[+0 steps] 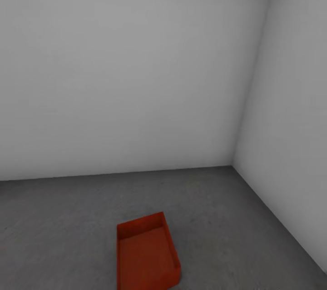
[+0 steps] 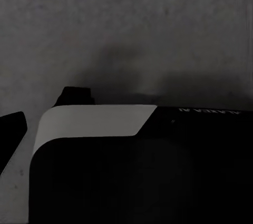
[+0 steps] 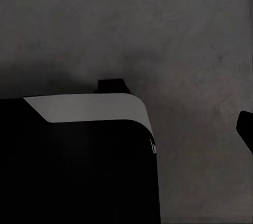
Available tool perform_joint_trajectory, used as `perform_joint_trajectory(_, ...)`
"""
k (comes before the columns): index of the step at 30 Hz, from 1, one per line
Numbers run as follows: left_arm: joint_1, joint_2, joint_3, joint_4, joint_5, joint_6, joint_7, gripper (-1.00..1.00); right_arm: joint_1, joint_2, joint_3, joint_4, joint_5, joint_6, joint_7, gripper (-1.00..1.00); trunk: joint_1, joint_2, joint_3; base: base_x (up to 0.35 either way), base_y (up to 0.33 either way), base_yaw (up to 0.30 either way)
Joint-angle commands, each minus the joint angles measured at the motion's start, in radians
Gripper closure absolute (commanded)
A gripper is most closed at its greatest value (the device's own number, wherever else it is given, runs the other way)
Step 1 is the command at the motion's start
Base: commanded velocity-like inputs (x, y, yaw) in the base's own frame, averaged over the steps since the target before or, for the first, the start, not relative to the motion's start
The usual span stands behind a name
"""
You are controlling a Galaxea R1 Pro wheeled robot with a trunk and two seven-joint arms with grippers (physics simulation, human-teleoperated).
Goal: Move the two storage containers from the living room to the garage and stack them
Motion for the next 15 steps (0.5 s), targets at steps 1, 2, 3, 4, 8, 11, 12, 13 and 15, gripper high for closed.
perform_joint_trajectory(1, 0.0, 0.0, -0.003, 0.0, 0.011, 0.0, 0.0, -1.0, -0.001, 0.001, 0.008, 0.003, -0.01, -0.005, 0.0, -1.0, 0.0, -0.001, -0.001, 0.0, 0.0, -0.284)
perform_joint_trajectory(2, 0.0, 0.001, -0.003, 0.0, 0.011, 0.0, 0.0, -1.0, -0.001, 0.001, 0.009, 0.003, -0.01, -0.004, 0.0, -1.0, 0.0, -0.001, -0.001, 0.0, 0.0, -0.284)
perform_joint_trajectory(3, 0.0, 0.002, -0.003, 0.0, 0.011, 0.0, 0.001, -1.0, -0.001, 0.001, 0.009, 0.003, -0.01, -0.004, 0.0, -1.0, 0.0, -0.001, -0.001, 0.0, 0.0, -0.284)
perform_joint_trajectory(4, 0.0, 0.002, -0.003, 0.0, 0.011, 0.0, 0.001, -1.0, -0.001, 0.001, 0.009, 0.003, -0.01, -0.003, 0.0, -1.0, 0.0, -0.001, -0.001, 0.0, 0.0, -0.284)
perform_joint_trajectory(8, 0.0, 0.003, -0.003, -0.001, 0.01, -0.001, -0.001, -1.0, -0.001, 0.002, 0.009, 0.003, -0.01, -0.002, 0.001, -1.0, 0.0, -0.001, -0.001, 0.0, 0.0, -0.284)
perform_joint_trajectory(11, 0.0, 0.003, -0.003, -0.001, 0.01, -0.001, -0.001, -1.0, -0.001, 0.002, 0.009, 0.003, -0.01, -0.002, 0.001, -1.0, 0.0, -0.001, -0.001, 0.0, 0.0, -0.284)
perform_joint_trajectory(12, 0.0, 0.003, -0.003, -0.002, 0.01, -0.001, -0.001, -1.0, -0.001, 0.002, 0.009, 0.003, -0.01, -0.002, 0.0, -1.0, 0.0, -0.001, -0.001, 0.0, 0.0, -0.284)
perform_joint_trajectory(13, 0.0, 0.003, -0.003, -0.002, 0.01, -0.001, -0.001, -1.0, -0.001, 0.002, 0.009, 0.003, -0.01, -0.002, 0.0, -1.0, 0.0, -0.001, -0.001, 0.0, 0.0, -0.284)
perform_joint_trajectory(15, 0.0, 0.003, -0.003, -0.002, 0.01, -0.001, -0.001, -1.0, -0.001, 0.002, 0.009, 0.003, -0.01, -0.002, 0.0, -1.0, 0.0, -0.001, -0.001, 0.0, 0.0, -0.284)
